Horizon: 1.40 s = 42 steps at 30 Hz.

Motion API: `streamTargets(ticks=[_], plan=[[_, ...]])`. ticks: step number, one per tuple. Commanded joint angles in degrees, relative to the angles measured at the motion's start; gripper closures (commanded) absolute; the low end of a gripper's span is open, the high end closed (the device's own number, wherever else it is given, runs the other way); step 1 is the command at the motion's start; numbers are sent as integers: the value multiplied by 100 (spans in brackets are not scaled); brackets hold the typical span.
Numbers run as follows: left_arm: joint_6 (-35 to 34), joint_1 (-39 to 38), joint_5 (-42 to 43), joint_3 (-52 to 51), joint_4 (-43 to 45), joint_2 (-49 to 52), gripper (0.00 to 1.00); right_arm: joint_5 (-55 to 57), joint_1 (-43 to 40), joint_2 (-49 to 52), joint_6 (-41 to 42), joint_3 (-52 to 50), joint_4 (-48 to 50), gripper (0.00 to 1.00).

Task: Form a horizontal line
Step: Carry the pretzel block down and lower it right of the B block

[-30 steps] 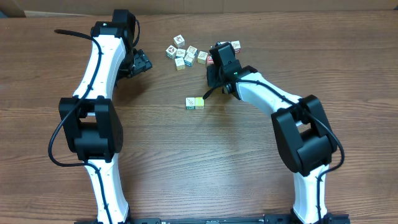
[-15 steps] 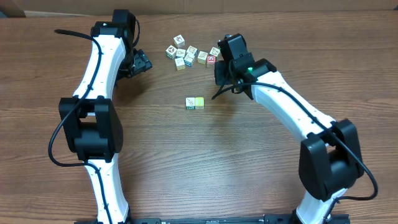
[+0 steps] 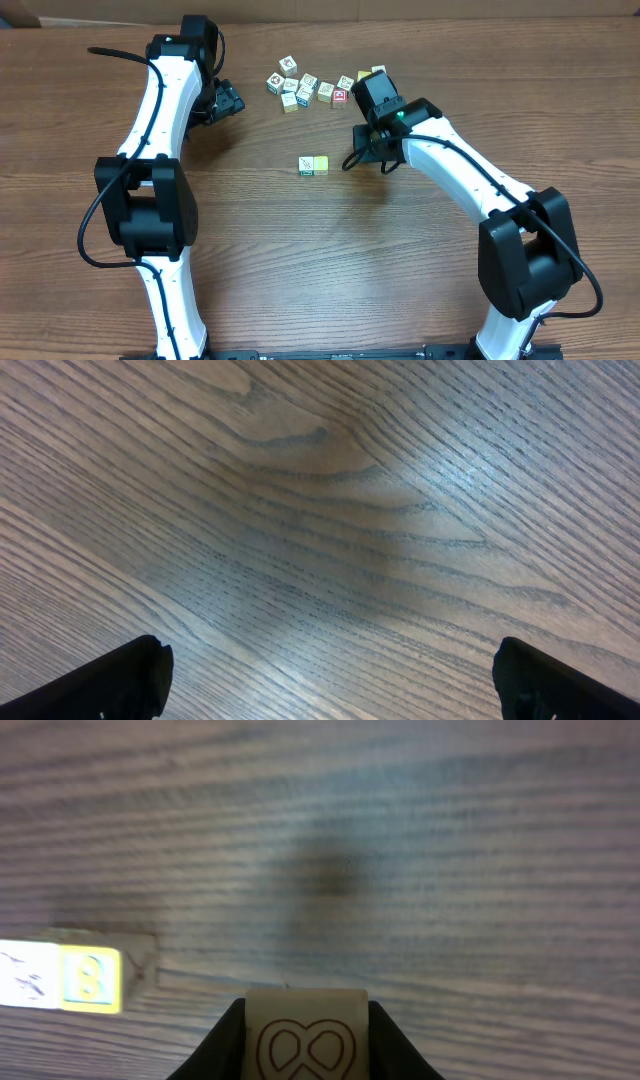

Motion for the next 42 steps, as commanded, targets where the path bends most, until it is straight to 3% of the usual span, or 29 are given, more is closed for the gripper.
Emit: streamTargets(ticks=[1, 13, 27, 42], plan=[[48, -17, -24, 105, 7, 59, 0, -31, -4, 76, 184, -236, 92, 76], [48, -17, -24, 105, 7, 59, 0, -584, 0, 79, 332, -520, 208, 76], [48, -17, -24, 105, 7, 59, 0, -636, 2, 79, 334, -1211, 1484, 76], [48, -17, -24, 105, 7, 59, 0, -636, 2, 79, 334, -1217, 1921, 76]])
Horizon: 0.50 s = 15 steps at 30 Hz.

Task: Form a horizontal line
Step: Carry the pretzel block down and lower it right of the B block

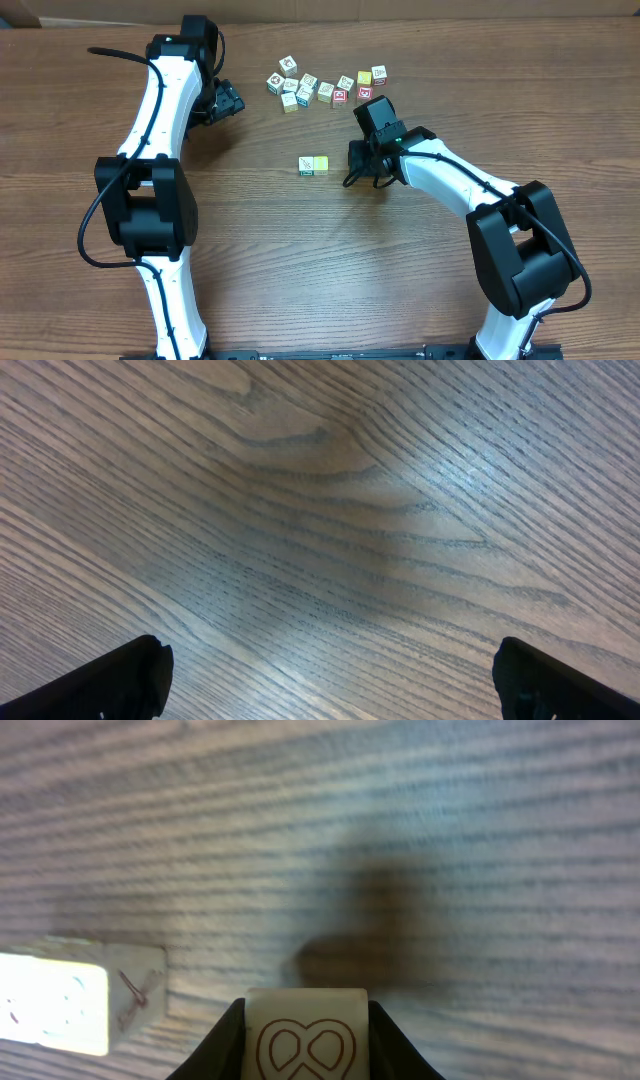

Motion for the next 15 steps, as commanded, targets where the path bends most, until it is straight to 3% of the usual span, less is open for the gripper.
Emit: streamTargets(ticks=[1, 15], plan=[[48, -17, -24, 107, 7, 61, 0, -13, 2, 15, 48, -33, 85, 76], [48, -17, -24, 107, 7, 61, 0, -131, 2, 15, 48, -254, 284, 75]])
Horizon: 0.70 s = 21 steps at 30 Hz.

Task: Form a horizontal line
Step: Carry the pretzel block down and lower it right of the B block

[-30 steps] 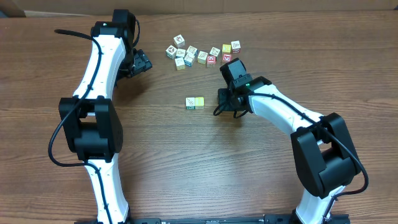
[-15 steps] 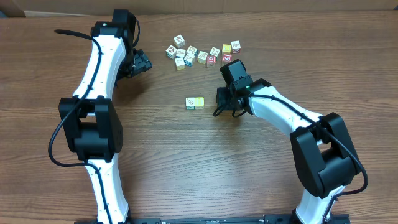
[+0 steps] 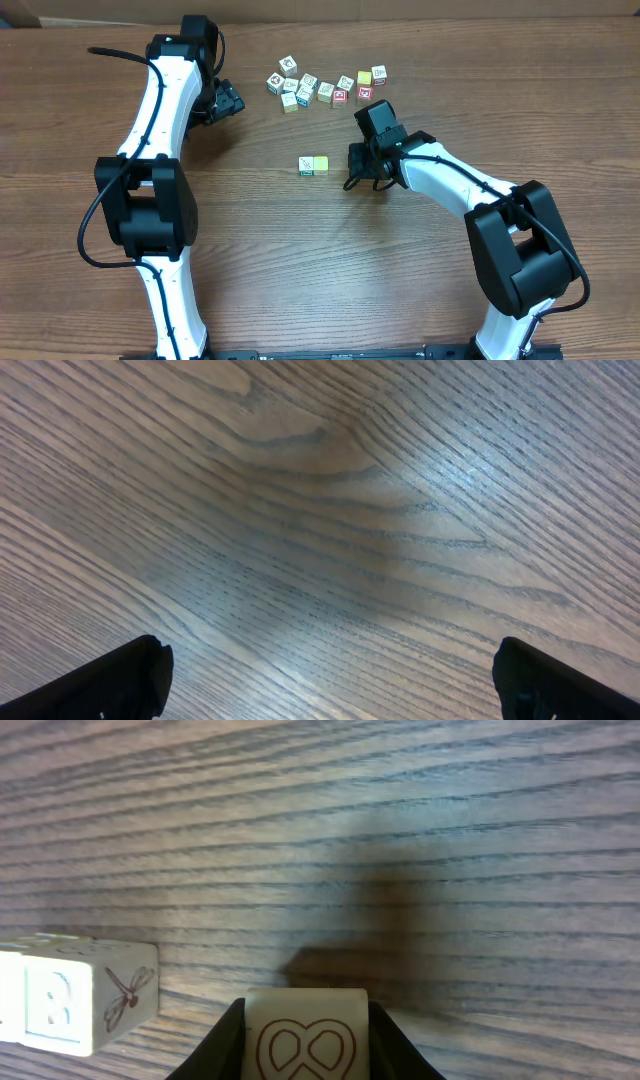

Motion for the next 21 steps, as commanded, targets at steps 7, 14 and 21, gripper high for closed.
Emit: streamTargets(ticks=[7, 14, 21], plan=[[48, -17, -24, 105, 4, 61, 0, -79, 2, 15, 44, -46, 74, 66], [48, -17, -24, 105, 4, 61, 0, -76, 2, 15, 44, -46, 72, 61], [48, -17, -24, 105, 4, 61, 0, -79, 2, 15, 44, -48, 72, 47]])
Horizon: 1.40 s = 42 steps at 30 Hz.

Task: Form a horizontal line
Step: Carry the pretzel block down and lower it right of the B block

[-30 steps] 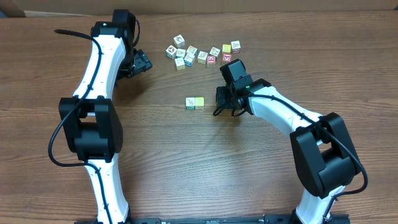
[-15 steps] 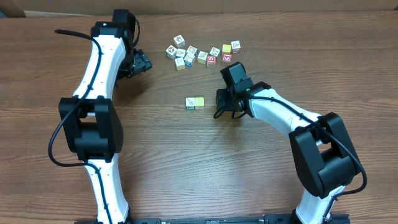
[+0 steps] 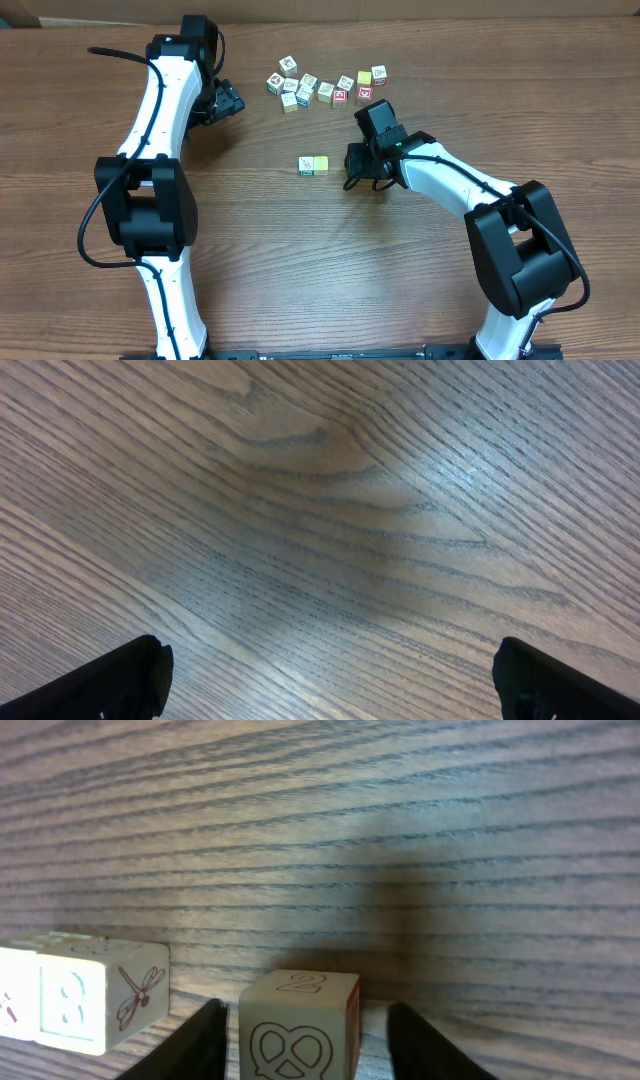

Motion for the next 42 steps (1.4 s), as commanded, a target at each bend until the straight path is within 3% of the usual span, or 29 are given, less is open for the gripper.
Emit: streamTargets(ticks=[1, 7, 20, 26, 42], plan=[[50, -17, -24, 107, 7, 59, 0, 7, 2, 15, 11, -48, 31, 43], [50, -17, -24, 107, 7, 59, 0, 7, 2, 15, 11, -48, 31, 28], [50, -17, -24, 107, 7, 59, 0, -9, -15, -295, -35, 396, -70, 21], [50, -17, -24, 107, 7, 59, 0, -4, -52, -542, -35, 514, -24, 0], [50, -17, -26, 107, 7, 59, 0, 103, -616, -535, -33, 315, -138, 0]])
